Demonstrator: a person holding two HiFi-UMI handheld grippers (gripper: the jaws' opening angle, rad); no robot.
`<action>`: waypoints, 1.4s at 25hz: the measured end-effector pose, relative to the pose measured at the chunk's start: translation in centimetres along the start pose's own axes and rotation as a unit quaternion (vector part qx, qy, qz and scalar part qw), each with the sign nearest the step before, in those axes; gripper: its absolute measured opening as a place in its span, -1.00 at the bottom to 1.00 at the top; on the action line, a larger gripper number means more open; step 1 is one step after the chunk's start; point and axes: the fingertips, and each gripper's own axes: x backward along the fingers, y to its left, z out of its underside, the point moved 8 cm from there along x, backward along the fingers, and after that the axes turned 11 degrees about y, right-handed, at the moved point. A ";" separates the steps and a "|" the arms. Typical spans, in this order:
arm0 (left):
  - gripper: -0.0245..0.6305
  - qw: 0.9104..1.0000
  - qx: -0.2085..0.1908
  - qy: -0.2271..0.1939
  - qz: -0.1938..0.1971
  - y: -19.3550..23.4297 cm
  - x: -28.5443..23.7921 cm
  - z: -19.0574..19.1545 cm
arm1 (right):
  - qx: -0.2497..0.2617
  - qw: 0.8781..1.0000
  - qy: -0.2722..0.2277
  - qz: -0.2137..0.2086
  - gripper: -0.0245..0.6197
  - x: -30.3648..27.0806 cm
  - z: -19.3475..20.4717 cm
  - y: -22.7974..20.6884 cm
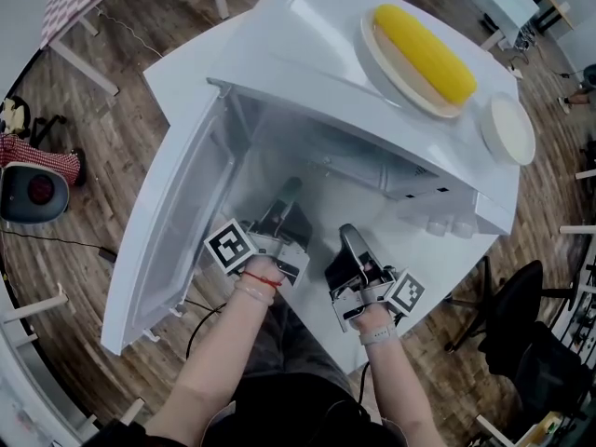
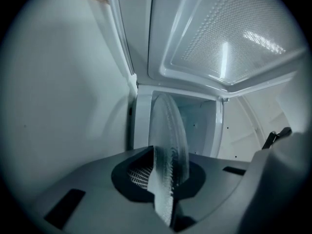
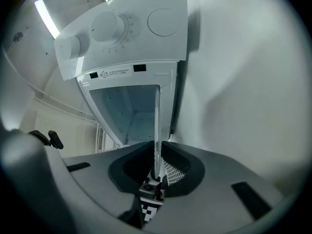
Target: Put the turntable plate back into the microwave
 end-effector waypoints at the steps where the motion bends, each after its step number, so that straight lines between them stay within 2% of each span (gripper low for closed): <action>1: -0.83 1.000 0.000 -0.001 0.000 0.0 -0.2 -0.1 | -0.005 1.000 0.000 -0.002 -0.79 -0.2 0.2 0.0; 8: -0.83 1.000 0.005 -0.005 0.001 0.1 -0.6 -0.1 | -0.019 1.000 0.020 -0.002 -0.79 -1.5 0.9 0.0; 12: -0.83 1.000 -0.001 0.008 -0.005 0.1 -1.1 -0.3 | -0.035 0.999 0.015 -0.005 -0.79 -2.3 0.7 0.1; 18: -0.83 1.000 0.003 0.015 0.007 0.1 -1.3 -0.4 | -0.044 0.999 0.012 0.002 -0.79 -2.4 0.8 0.0; 21: -0.83 1.000 -0.009 0.022 0.002 -0.1 -1.3 -0.4 | -0.042 0.999 0.010 -0.002 -0.78 -2.4 0.7 0.2; 27: -0.83 0.998 -0.021 0.063 -0.009 -0.4 -0.7 0.1 | -0.022 1.000 0.008 0.001 -0.76 -2.6 0.0 0.5; 35: -0.83 0.998 -0.008 0.065 -0.011 -0.3 0.5 0.8 | -0.008 1.000 0.005 0.013 -0.76 -3.4 -1.1 0.5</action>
